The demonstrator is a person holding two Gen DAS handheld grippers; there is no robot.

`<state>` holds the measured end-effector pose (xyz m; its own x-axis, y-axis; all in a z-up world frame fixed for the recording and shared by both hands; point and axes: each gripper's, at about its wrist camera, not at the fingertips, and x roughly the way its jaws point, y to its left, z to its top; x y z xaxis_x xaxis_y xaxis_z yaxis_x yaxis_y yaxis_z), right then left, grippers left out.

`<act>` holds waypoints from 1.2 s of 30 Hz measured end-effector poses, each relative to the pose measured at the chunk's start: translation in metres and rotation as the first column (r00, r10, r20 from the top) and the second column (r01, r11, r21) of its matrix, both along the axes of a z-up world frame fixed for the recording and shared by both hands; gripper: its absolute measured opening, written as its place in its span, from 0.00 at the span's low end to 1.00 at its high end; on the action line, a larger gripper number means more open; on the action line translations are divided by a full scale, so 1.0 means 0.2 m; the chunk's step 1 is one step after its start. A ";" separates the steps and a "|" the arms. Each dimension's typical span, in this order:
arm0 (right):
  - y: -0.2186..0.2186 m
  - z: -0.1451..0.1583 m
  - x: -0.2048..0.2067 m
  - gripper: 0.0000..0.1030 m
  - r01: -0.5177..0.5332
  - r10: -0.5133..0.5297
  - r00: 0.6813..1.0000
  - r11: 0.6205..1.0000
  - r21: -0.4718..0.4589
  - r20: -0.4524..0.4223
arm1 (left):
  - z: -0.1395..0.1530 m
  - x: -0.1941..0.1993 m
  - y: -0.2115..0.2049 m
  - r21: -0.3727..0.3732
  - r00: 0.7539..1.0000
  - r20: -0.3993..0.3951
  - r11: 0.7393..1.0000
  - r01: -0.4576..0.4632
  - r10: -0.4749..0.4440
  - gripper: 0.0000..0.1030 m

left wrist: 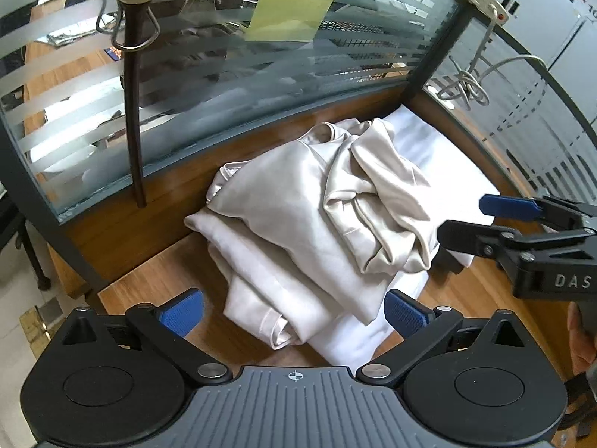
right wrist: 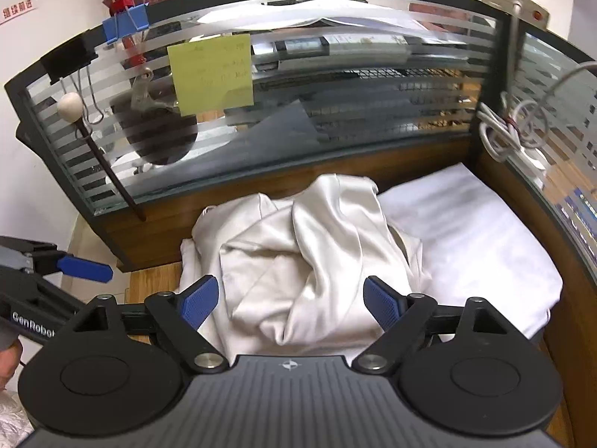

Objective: Fold clothes

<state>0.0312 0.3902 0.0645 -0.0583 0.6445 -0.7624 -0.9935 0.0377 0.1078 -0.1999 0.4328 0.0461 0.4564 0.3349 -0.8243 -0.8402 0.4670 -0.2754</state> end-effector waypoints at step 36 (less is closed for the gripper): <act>-0.40 -0.05 -0.03 0.95 0.192 -0.191 0.981 0.981 0.015 -0.042 | -0.04 0.15 -0.26 0.046 0.983 -0.117 0.988 0.150 -0.144 1.00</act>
